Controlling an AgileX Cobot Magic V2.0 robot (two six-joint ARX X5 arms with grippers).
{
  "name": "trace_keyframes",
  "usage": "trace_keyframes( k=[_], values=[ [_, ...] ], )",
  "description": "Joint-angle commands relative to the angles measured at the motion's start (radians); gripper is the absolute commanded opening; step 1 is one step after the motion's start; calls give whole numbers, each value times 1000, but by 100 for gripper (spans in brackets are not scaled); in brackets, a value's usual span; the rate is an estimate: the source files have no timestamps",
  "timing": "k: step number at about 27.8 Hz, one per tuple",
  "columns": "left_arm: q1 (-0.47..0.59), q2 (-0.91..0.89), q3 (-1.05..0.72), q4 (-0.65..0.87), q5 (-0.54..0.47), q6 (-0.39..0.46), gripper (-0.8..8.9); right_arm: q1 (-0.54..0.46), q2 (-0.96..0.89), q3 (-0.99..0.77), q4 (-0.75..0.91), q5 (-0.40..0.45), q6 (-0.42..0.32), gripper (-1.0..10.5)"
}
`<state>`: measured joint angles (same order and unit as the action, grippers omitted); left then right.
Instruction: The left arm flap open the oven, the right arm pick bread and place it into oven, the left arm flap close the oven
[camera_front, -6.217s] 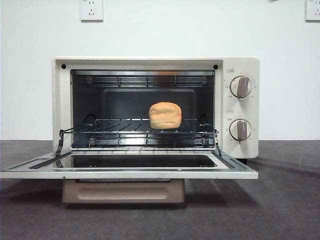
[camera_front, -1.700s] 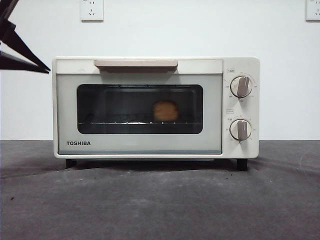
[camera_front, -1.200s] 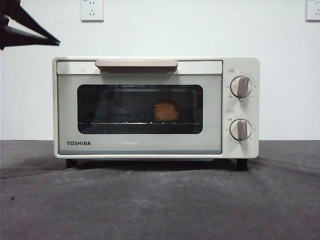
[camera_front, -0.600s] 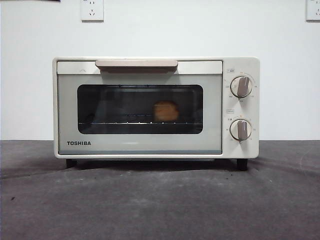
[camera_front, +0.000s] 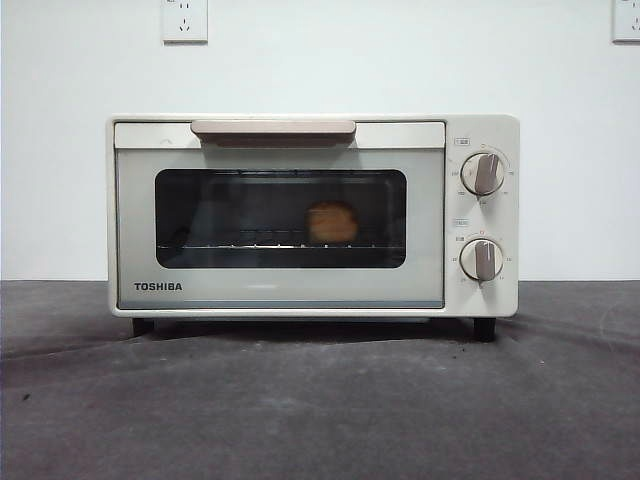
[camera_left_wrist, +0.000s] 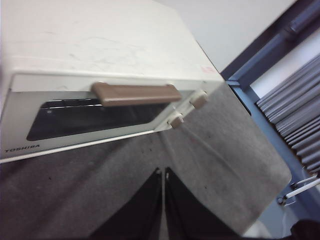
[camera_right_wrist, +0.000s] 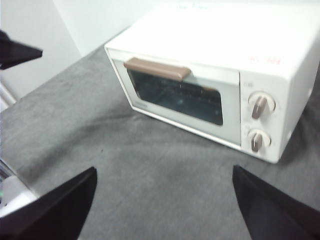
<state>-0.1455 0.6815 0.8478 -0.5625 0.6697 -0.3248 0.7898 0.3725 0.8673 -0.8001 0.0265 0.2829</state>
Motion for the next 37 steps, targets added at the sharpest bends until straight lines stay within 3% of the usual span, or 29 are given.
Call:
trace_keyframes(
  k=[1,6,8,37],
  values=[
    [-11,-57,18,-13,-17,43,12,6,3,17,39,0,-38,358],
    [-13,-173,18,-27,-21,44,12,6,4,16,85,1,-45,52],
    [-13,-198,18,-27,-24,44,12,6,4,16,100,1,-50,14],
    [-8,-235,-9,10,-19,43,13,6,4,16,118,0,-49,14]
  ],
)
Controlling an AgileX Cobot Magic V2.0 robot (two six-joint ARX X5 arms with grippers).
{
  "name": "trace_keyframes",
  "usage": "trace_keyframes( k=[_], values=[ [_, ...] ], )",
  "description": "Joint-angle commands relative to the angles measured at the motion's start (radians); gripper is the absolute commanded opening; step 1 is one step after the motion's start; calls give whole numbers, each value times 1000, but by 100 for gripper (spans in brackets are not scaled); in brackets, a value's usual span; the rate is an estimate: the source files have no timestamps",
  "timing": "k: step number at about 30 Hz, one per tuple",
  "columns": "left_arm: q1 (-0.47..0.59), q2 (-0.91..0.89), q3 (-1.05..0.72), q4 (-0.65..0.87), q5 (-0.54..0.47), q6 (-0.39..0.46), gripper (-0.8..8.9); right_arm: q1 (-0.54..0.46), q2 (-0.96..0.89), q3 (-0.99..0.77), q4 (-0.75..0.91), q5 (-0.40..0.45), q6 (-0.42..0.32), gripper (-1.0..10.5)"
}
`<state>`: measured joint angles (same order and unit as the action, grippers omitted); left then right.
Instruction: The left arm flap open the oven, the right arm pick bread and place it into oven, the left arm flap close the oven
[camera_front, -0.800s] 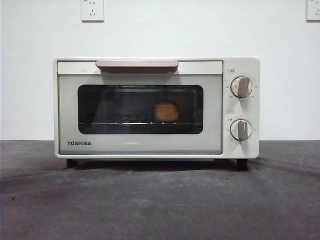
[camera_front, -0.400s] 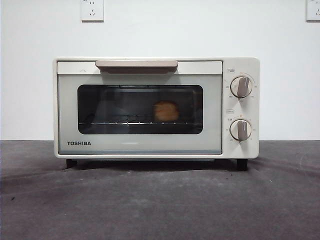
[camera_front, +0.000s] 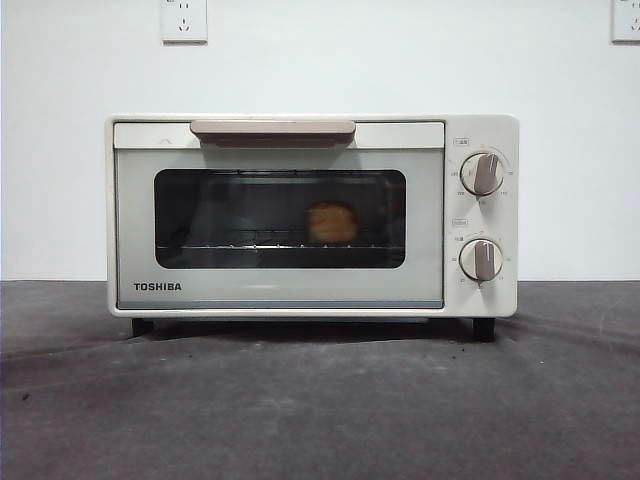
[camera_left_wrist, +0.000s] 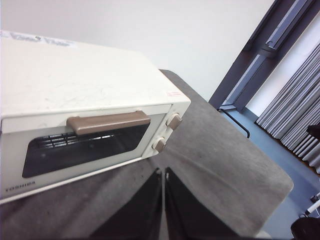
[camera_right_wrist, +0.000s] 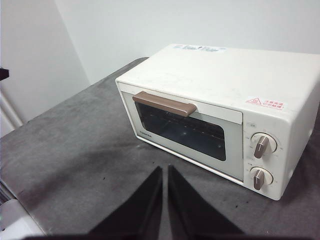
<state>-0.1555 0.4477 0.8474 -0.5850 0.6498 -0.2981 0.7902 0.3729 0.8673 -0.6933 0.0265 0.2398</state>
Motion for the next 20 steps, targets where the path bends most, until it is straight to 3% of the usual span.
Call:
trace_keyframes(
  k=[1,4,8,12,15,20],
  values=[
    [7,-10,-27,49,0,38,13,6,4,16,12,1,-6,14],
    [37,-64,-155,172,-40,104,30,6,4,16,12,1,-6,14],
    [95,-190,-412,344,-229,108,29,6,4,16,12,1,-6,14],
    [141,-315,-633,405,-419,108,29,6,4,16,12,1,-6,14],
    [153,-393,-734,401,-486,114,30,6,4,16,12,1,-6,14],
    [157,-444,-817,409,-505,224,29,6,4,17,12,1,-6,14]
  ],
)
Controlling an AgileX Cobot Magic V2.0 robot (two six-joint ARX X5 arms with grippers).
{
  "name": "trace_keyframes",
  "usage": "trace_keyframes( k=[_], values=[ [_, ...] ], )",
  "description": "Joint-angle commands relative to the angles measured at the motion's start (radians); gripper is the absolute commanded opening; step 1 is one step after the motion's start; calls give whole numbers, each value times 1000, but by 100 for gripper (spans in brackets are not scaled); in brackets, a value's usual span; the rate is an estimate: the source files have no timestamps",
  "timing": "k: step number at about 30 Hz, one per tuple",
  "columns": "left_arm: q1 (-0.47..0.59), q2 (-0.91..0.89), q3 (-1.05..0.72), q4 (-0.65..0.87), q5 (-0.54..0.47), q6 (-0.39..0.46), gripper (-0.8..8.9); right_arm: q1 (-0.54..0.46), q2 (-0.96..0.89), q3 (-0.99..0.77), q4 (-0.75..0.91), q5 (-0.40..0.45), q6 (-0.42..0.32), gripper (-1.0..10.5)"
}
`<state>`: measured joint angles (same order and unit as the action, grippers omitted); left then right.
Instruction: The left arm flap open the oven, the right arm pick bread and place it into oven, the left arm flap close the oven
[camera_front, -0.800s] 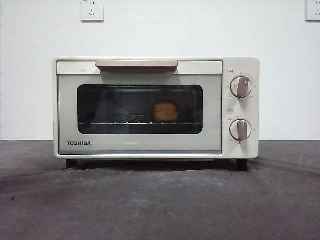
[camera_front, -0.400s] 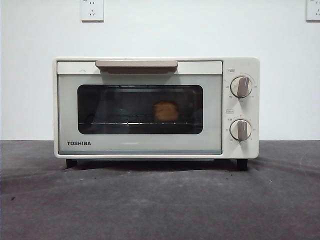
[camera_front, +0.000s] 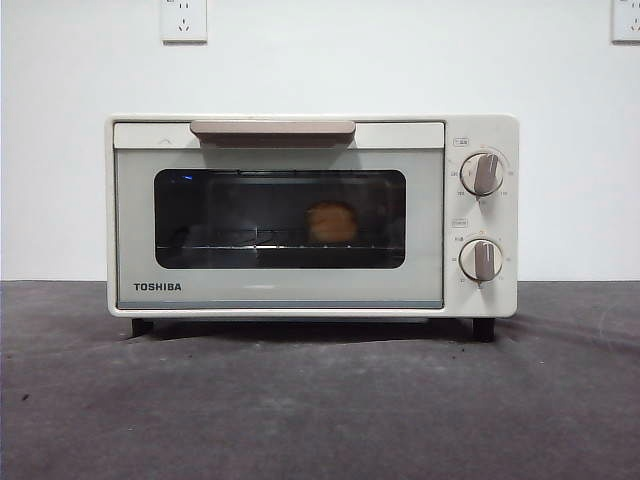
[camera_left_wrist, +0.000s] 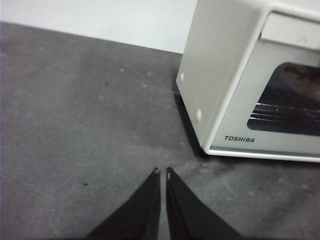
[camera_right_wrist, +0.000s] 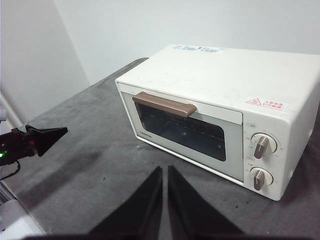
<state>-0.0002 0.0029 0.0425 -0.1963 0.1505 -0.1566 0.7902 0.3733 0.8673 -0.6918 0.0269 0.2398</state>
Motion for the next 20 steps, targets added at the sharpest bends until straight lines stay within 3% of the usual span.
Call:
trace_keyframes(
  k=[1,6,20],
  values=[
    [2,0,-21,20,-6,101,29,6,3,17,11,0,-6,14],
    [2,0,-31,16,-12,170,29,6,3,17,11,0,-6,14],
    [2,0,-31,15,-34,164,29,6,3,16,11,0,-6,14]
  ],
)
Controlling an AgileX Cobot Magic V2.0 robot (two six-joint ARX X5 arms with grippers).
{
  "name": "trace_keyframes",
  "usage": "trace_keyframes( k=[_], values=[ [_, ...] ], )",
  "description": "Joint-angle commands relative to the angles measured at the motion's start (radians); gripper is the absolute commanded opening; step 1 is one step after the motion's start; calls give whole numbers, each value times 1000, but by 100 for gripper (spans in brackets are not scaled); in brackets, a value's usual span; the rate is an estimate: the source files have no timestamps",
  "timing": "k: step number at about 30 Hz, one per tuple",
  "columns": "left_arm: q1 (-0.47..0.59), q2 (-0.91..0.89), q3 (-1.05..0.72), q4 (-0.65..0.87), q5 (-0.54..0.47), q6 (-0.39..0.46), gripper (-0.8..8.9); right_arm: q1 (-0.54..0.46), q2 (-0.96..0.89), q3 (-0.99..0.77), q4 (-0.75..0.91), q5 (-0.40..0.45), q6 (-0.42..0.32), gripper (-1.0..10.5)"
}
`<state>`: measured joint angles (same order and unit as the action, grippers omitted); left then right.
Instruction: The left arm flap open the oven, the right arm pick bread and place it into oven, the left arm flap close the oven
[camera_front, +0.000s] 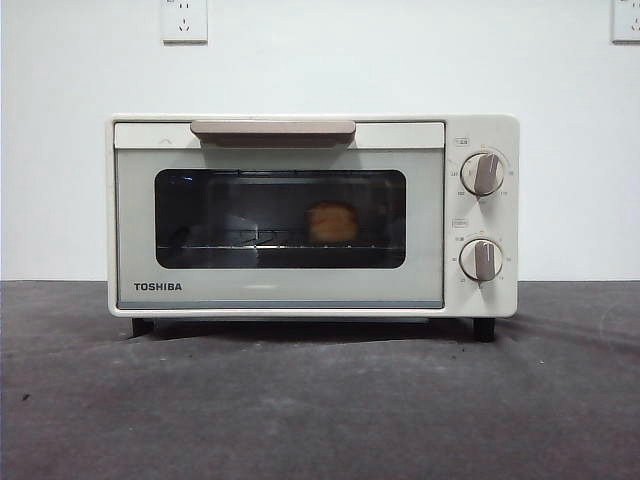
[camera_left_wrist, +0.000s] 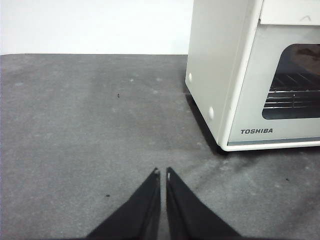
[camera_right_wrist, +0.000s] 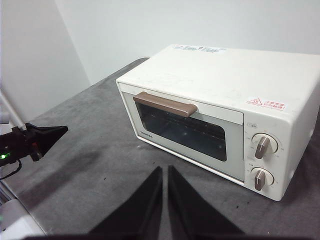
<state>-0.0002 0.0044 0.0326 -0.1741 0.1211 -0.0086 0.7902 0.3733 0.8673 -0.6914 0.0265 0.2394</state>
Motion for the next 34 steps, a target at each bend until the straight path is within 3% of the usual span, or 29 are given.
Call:
trace_keyframes(
  k=[1,20,25,31,34],
  values=[
    [2,-1,-21,-7,-5,16,29,6,3,16,11,1,-5,14],
    [2,-1,-21,-7,-5,16,29,-26,-14,7,19,2,-9,14],
    [2,-1,-21,-7,-5,16,29,-201,-97,-157,197,5,-29,14],
    [2,-1,-21,-6,-5,16,29,-489,-235,-481,463,6,-173,14],
    [2,-1,-21,-6,-5,16,29,-604,-283,-600,512,-21,-201,14]
  ],
)
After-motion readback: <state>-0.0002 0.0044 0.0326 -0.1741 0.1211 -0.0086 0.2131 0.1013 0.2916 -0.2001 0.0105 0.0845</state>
